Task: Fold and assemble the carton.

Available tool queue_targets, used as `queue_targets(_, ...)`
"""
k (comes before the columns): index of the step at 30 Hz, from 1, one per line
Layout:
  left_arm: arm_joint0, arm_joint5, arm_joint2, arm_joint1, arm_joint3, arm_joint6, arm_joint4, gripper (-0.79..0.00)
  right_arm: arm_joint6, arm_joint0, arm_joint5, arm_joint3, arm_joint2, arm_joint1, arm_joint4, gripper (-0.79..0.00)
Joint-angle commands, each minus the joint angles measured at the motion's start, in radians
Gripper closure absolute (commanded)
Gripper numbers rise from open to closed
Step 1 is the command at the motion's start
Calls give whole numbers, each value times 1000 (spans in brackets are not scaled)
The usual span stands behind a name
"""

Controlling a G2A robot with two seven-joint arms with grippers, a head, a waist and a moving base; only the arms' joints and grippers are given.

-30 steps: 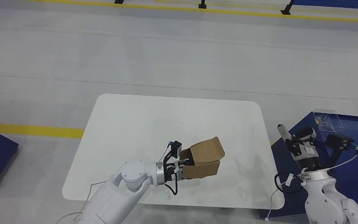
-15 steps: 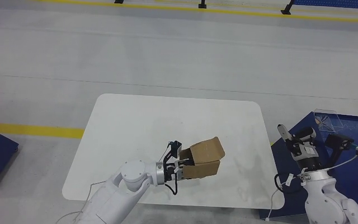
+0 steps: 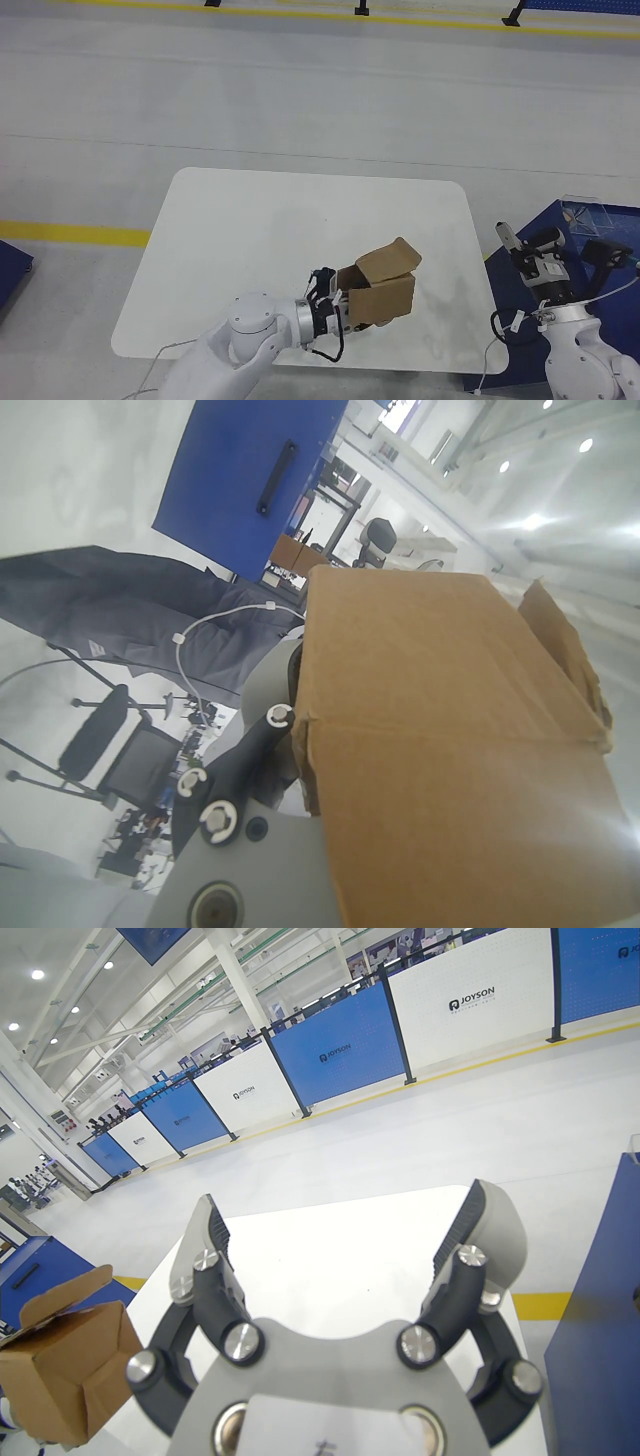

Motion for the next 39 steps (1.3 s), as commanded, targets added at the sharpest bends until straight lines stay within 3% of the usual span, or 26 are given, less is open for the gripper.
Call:
queue_targets(1,24,85,-4,-11,-58,172,-108,0,0,0,0,0,0,0,0,-785)
queue_targets(4,43,164,-12,-27,-103,376,-232,0,0,0,0,0,0,0,0,-785)
queue_targets(8,57,151,-25,-49,-136,567,-406,0,0,0,0,0,0,0,0,-785)
queue_targets(15,65,32,-51,-85,-135,905,-721,0,0,0,0,0,0,0,0,-785)
queue_targets(20,66,-92,-68,-104,-132,1044,-919,0,0,0,0,0,0,0,0,-785)
queue_targets(25,62,-195,-62,-115,-119,1174,-971,0,0,0,0,0,0,0,0,-785)
queue_targets(29,42,-271,-33,-124,-82,1367,-940,0,0,0,0,0,0,0,0,-785)
queue_targets(39,-2,-559,16,-168,94,1643,-989,0,0,0,0,0,0,0,0,-785)
